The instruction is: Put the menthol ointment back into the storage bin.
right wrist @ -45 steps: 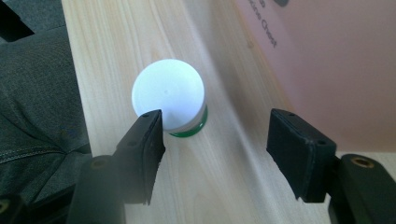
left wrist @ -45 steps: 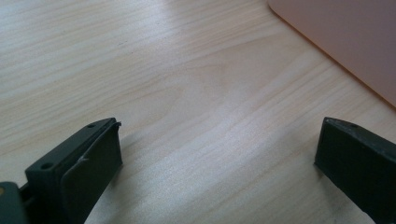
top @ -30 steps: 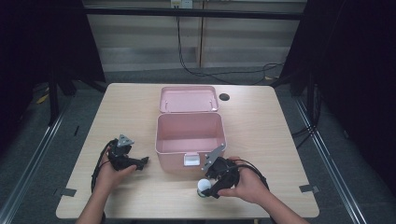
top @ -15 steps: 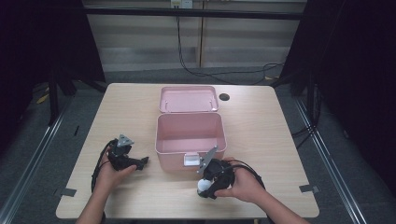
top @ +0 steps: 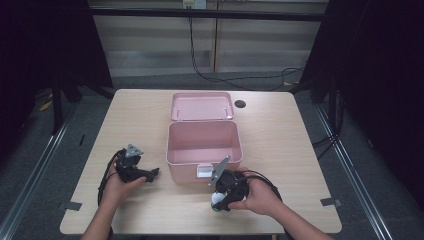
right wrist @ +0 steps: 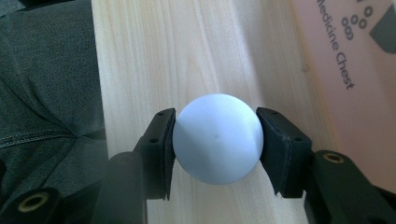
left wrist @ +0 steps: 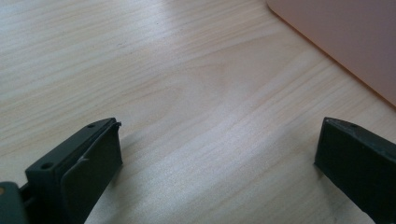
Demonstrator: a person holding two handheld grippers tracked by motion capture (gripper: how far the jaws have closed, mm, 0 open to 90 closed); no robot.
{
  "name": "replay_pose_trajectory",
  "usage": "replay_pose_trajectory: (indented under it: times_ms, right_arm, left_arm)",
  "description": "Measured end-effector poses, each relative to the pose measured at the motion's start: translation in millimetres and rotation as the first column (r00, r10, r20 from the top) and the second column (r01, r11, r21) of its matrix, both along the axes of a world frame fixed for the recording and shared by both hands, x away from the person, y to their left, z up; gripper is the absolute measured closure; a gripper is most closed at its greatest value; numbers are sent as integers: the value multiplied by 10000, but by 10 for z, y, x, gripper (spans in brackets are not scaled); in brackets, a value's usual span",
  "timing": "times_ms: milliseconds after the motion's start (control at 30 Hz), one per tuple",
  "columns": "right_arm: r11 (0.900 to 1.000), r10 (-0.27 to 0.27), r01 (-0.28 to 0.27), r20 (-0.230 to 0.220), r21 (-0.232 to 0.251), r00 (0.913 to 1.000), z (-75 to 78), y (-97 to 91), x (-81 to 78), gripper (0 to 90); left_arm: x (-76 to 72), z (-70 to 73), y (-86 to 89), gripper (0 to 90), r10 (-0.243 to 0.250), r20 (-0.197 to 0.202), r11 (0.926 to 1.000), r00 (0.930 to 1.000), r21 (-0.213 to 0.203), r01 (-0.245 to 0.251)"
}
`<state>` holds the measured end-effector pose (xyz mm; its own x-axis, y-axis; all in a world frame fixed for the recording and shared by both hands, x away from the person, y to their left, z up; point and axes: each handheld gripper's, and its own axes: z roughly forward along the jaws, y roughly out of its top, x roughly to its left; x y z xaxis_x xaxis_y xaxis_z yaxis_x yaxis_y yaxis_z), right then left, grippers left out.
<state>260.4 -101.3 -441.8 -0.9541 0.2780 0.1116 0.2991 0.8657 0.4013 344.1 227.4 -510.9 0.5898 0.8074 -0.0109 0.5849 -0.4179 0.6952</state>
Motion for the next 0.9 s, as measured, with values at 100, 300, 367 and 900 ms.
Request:
replay_pose_trajectory:
  times_ms: [100, 300, 367, 900]
  right_arm:
    - [10000, -13, 14, 62, -36, 10000, 1, 5, -6, 499]
    - [10000, -31, 31, 9, -62, 10000, 5, -24, -1, 500]
    - [9999, -82, 81, -25, -146, 10000, 9, -39, -8, 500]
    - [9985, -295, 287, -172, -464, 9994, 22, -6, 26, 504]
  left_arm:
    - [0, 0, 0, 0, -4, 1, 10000, 10000, 1, 4]
    - [1, 0, 1, 0, -6, 1, 10000, 10000, 2, 6]
    - [1, 0, 1, 0, -11, 2, 10000, 10000, 4, 11]
    - [7, 2, 6, 0, -53, -9, 10000, 10000, 18, 53]
